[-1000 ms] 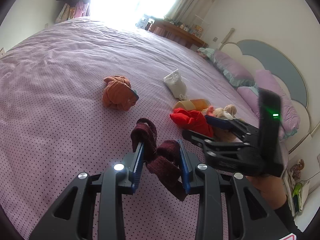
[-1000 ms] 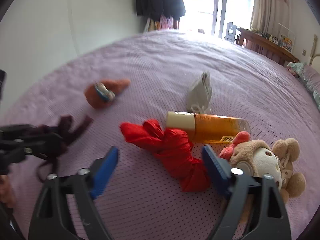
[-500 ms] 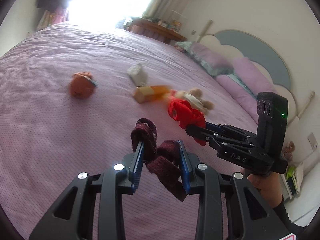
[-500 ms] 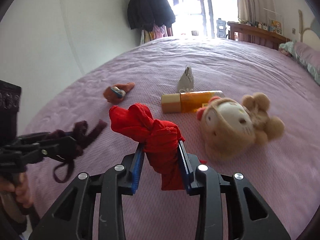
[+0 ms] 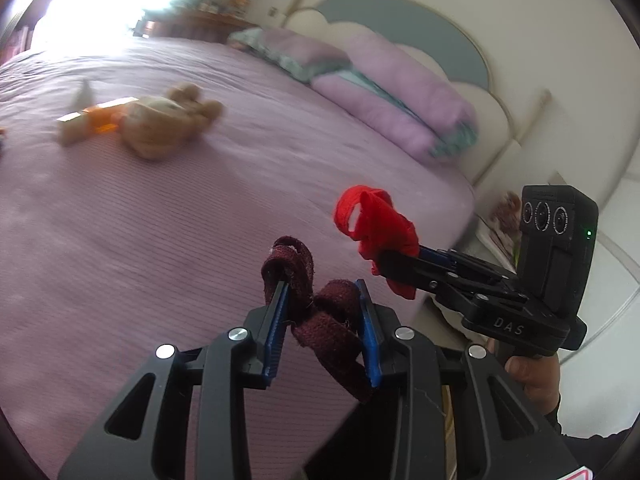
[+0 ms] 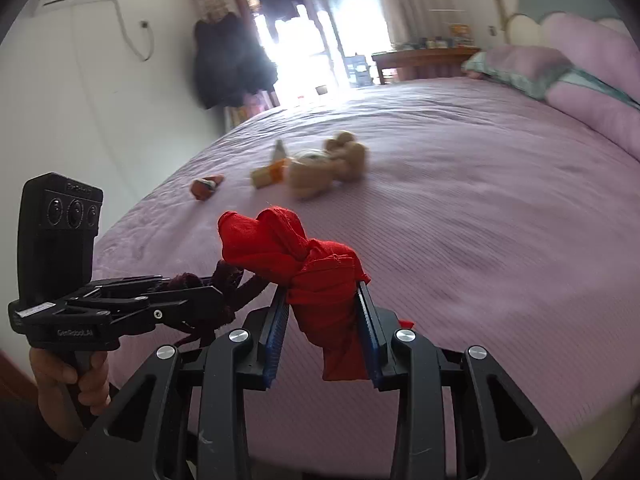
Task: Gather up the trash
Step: 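Carry both cloths over the yellow bin, then open both tools to drop the cloths into the bin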
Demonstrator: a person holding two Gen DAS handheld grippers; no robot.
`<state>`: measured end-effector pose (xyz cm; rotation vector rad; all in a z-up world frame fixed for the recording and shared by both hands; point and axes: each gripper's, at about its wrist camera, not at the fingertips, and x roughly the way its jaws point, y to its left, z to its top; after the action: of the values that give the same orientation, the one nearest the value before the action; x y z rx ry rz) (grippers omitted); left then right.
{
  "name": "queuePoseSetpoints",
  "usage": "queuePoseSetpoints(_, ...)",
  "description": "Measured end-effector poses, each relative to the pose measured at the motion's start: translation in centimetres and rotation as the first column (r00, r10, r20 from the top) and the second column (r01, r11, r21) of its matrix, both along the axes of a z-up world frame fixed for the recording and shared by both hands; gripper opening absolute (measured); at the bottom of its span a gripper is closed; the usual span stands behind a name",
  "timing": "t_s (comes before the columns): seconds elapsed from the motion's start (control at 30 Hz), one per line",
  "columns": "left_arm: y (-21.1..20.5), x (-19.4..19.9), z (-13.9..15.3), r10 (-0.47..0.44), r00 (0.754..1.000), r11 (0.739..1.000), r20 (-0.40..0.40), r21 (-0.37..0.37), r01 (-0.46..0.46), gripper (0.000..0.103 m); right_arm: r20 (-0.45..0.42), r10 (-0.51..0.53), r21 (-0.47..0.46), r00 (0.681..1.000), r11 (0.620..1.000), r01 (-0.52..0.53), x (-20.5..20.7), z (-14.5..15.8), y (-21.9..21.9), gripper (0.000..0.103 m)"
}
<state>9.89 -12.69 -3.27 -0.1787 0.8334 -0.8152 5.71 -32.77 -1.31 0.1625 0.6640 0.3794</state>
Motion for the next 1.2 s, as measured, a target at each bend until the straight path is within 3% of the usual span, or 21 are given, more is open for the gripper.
queuePoseSetpoints(0.17, -6.2, -2.3, -1.6, -0.145, 0.989, 0.989, -0.031, 0.007, 0.146, 0.033, -0.031, -0.202, 0.019, 0.979, 0.979, 0.203, -6.4, -2.0, -6.7, 0.033)
queuePoseSetpoints(0.37, -14.5, -6.1, -3.8, -0.329, 0.942, 0.942, -0.067, 0.036, 0.332, 0.033, -0.093, -0.414, 0.053, 0.905, 0.906, 0.42, -13.3, -5.5, -12.9, 0.033)
queuePoseSetpoints(0.6, -21.6, -10.7, -7.3, -0.477, 0.867, 0.868, -0.144, 0.08, 0.491, 0.033, -0.156, -0.536, 0.059, 0.829, 0.833, 0.55, -18.5, -8.1, -16.6, 0.033)
queuePoseSetpoints(0.77, -25.5, -12.2, -10.4, -0.523, 0.826, 0.828, -0.211, 0.107, 0.551, 0.035, -0.19, -0.586, 0.07, 0.788, 0.792, 0.606, -21.1, -9.7, -18.6, 0.033)
queuePoseSetpoints(0.8, -26.2, -12.4, -11.0, -0.531, 0.816, 0.819, -0.227, 0.11, 0.564, 0.049, -0.198, -0.594, 0.069, 0.78, 0.785, 0.615, -21.5, -10.0, -19.0, 0.033)
queuePoseSetpoints(0.83, -27.0, -12.6, -11.7, -0.544, 0.805, 0.807, -0.238, 0.112, 0.579, 0.074, -0.205, -0.6, 0.068, 0.773, 0.78, 0.623, -21.8, -10.3, -19.3, 0.033)
queuePoseSetpoints(0.9, -28.2, -12.6, -12.4, -0.545, 0.808, 0.804, -0.226, 0.133, 0.58, 0.093, -0.222, -0.613, 0.064, 0.759, 0.767, 0.638, -22.2, -10.9, -20.0, 0.034)
queuePoseSetpoints(1.07, -28.9, -12.8, -14.3, -0.548, 0.808, 0.781, -0.215, 0.216, 0.587, 0.094, -0.254, -0.625, 0.039, 0.738, 0.756, 0.654, -22.9, -12.3, -20.7, 0.034)
queuePoseSetpoints(1.2, -29.0, -12.3, -14.5, -0.556, 0.802, 0.78, -0.219, 0.197, 0.594, 0.095, -0.283, -0.624, 0.014, 0.728, 0.757, 0.654, -22.4, -13.5, -21.0, 0.034)
